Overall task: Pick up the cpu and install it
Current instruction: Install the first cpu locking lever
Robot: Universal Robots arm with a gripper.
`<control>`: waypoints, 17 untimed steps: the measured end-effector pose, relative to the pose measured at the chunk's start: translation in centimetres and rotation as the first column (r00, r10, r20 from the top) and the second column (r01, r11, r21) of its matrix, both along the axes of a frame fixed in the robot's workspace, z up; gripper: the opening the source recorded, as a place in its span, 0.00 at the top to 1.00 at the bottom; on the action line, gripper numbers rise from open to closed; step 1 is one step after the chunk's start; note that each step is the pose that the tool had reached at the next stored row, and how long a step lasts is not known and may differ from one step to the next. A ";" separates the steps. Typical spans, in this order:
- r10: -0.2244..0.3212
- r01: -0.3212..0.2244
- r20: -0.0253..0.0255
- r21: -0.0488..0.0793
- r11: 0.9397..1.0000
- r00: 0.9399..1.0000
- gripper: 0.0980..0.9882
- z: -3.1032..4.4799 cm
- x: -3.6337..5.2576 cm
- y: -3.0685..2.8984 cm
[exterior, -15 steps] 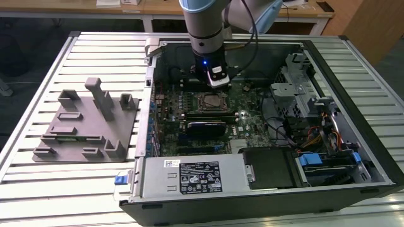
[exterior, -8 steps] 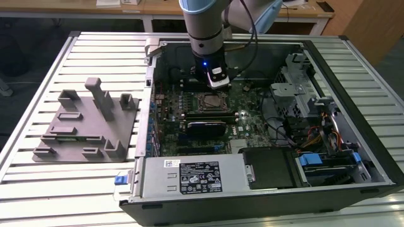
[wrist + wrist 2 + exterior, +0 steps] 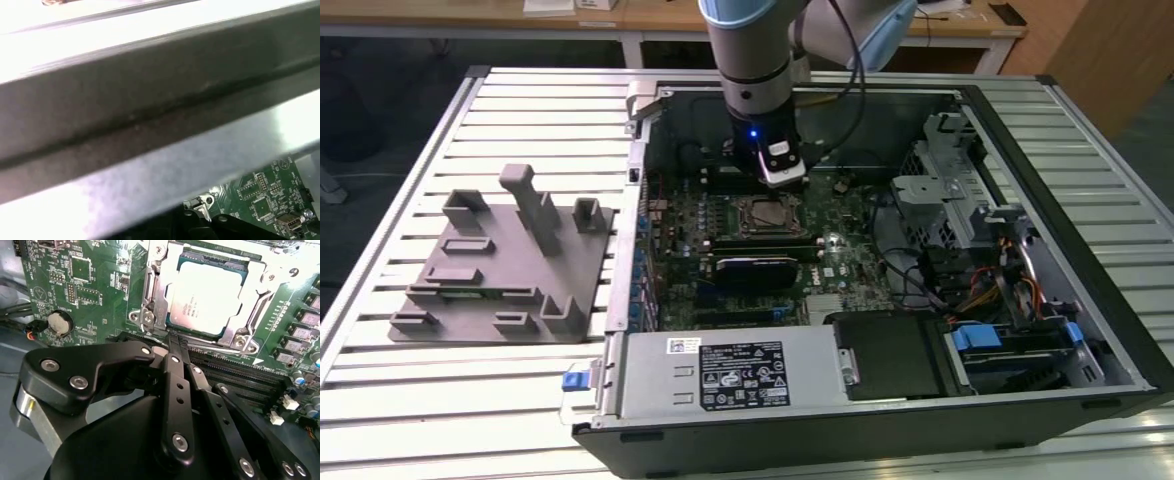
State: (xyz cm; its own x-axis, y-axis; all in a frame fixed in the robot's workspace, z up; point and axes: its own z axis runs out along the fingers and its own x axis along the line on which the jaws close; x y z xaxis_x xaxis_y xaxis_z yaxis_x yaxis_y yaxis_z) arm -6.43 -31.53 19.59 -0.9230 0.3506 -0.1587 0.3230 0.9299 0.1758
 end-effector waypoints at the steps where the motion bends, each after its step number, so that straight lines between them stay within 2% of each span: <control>1: 0.000 0.000 -0.001 -0.001 1.000 1.000 0.99 0.22 -0.01 -0.01; 5: 0.000 0.000 -0.001 -0.001 1.000 1.000 0.99 0.82 -0.02 -0.02; 17: 0.000 0.000 0.001 0.004 1.000 1.000 0.99 0.75 -0.02 0.32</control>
